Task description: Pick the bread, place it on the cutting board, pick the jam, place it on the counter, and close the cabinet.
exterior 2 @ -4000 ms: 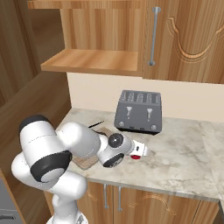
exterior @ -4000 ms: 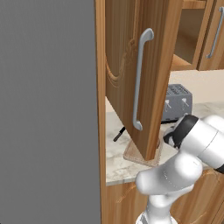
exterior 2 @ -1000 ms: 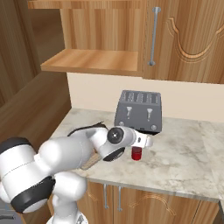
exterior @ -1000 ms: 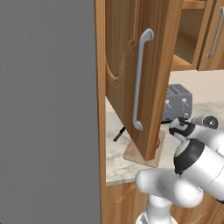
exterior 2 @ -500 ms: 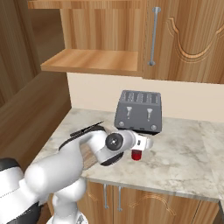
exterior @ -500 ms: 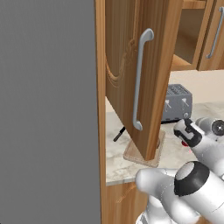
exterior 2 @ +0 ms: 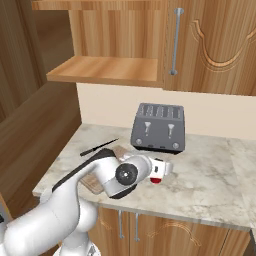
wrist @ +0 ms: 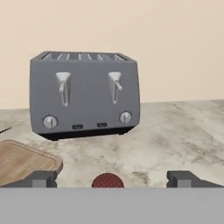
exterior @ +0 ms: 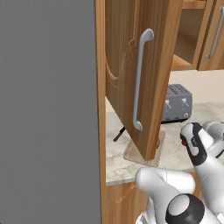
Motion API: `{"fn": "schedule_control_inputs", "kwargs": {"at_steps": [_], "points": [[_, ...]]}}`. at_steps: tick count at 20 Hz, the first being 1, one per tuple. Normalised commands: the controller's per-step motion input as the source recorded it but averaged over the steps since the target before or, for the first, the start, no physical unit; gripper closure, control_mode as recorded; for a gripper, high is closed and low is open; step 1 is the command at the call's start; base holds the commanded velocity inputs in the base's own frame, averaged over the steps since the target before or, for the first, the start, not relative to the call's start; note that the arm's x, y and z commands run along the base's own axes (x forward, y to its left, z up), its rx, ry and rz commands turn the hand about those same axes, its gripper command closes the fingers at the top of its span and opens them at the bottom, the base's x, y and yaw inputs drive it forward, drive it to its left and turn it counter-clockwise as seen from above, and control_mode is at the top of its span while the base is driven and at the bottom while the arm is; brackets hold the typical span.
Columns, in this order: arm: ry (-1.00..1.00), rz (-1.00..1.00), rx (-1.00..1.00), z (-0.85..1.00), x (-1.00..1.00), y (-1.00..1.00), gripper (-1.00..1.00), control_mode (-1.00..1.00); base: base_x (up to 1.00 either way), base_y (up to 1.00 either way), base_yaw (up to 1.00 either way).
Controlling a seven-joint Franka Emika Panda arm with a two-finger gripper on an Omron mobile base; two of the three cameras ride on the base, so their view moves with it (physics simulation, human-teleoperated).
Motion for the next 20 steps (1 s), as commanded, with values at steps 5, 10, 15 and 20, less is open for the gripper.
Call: {"fn": "schedule_control_inputs", "kwargs": {"at_steps": [5,10,15,20], "points": [[-0.03,0.01,0.00,0.32,-0.19,0.16,-1.00,-1.00,0.00,0.00,0.00],[0.00,0.00,0.01,0.34,-0.16,0.17,-1.00,-1.00,0.00,0.00,0.00],[0.00,0.00,0.00,0.39,-0.28,0.23,-1.00,-1.00,0.00,0.00,0.00],[0.00,0.00,0.00,0.38,-0.37,0.35,-1.00,-1.00,0.00,0.00,0.00]]}}
